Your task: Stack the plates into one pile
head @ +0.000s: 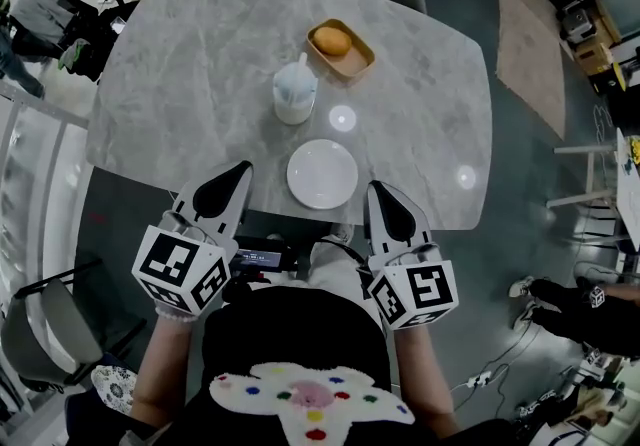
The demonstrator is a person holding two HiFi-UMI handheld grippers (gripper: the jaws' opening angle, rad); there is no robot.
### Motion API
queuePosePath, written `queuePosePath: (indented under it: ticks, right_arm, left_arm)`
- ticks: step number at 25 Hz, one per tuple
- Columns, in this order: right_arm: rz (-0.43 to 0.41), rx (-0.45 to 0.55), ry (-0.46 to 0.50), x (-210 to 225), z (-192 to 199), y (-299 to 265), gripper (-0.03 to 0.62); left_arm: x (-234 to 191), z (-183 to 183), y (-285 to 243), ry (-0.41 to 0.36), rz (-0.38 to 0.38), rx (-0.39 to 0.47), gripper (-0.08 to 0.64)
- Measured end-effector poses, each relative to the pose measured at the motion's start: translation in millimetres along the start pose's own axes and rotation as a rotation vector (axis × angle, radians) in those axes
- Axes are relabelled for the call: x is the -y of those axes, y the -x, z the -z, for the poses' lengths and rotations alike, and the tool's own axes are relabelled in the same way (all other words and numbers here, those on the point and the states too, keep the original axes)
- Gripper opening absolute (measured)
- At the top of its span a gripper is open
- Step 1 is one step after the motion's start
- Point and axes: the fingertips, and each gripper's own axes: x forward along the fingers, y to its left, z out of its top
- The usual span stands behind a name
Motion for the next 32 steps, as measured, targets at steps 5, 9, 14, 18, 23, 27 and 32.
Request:
queuePosePath:
  ticks: [5, 9, 14, 18, 23, 27, 32]
  right_arm:
    - [-0.005, -0.01, 0.008, -3, 3, 5, 0.002]
    - [-0.009, -0.016, 0.017, -6, 3, 5, 0.002]
    - [-0.011, -0.013, 0.025, -8, 1, 5, 0.002]
    - [-0.008, -0.013, 0.033, -9, 0, 5, 0.002]
    - [-0.011, -0.012, 0.036, -11, 1, 4, 0.002]
    - [-0.009, -0.017, 0.043, -11, 1, 2, 0.002]
    - [-0.011, -0.019, 0.039, -12, 5, 1, 0.002]
  left_arm:
    - [3, 8, 7, -0.023, -0.012, -0.017, 0.011]
    - [7, 14, 8, -0.029, -0.007, -0.026, 0.011]
    - [10, 15, 8, -0.021, 0.001, -0.024, 0.011]
    - [10, 14, 9, -0.021, -0.002, -0.02, 0.011]
    - [9, 14, 8, -0.027, 0.001, -0.021, 0.011]
    - [9, 14, 6, -0.032, 0.008, -0.021, 0.011]
    - [9, 14, 5, -0.034, 0.013, -0.021, 0.011]
